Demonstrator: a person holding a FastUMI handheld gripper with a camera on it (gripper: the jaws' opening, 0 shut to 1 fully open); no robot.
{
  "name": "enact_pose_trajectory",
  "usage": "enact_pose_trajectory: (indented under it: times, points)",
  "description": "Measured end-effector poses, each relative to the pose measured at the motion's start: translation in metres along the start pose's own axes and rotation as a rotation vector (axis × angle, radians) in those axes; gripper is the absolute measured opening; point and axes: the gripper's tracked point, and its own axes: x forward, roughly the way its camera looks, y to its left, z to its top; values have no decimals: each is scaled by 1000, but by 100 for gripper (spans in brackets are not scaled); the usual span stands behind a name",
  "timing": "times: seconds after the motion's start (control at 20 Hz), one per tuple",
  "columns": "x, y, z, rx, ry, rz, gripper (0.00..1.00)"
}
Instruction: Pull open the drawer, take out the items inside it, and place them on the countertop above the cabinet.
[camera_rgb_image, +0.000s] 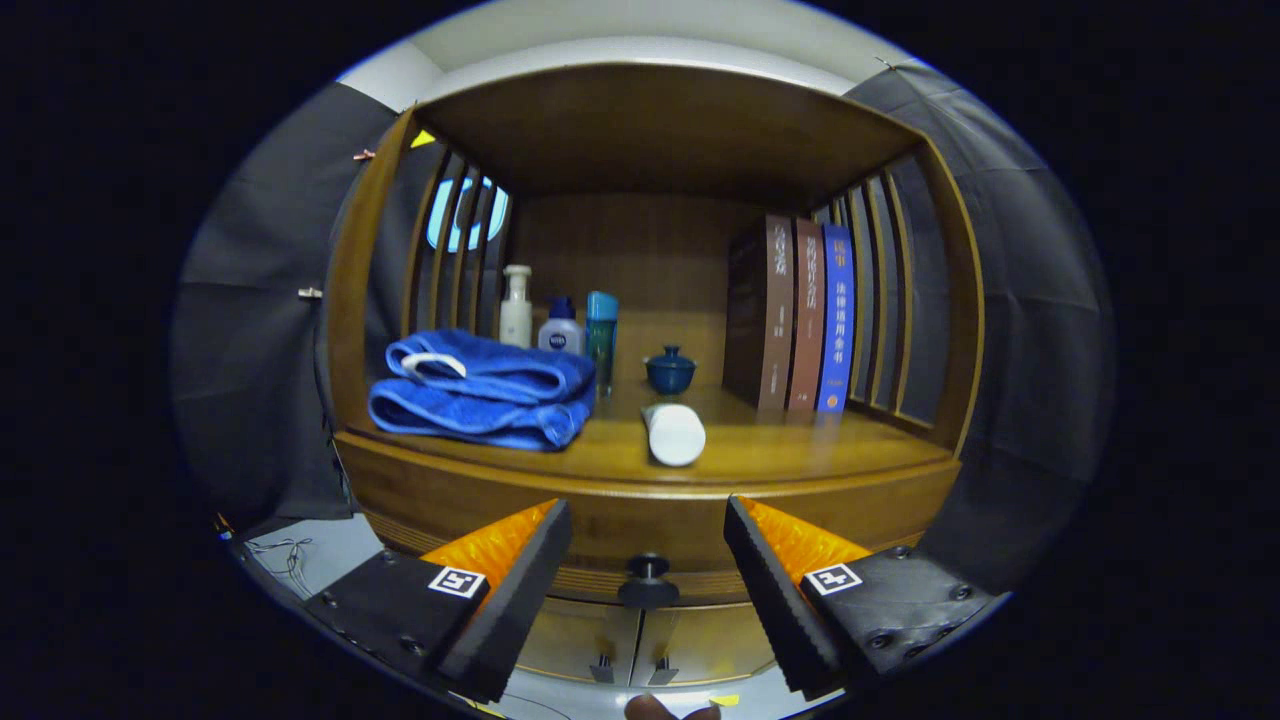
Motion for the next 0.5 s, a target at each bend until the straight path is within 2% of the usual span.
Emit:
enact_pose_trajectory:
  times: [0.5]
  points:
    - [-55, 7, 117, 71, -70, 45, 99]
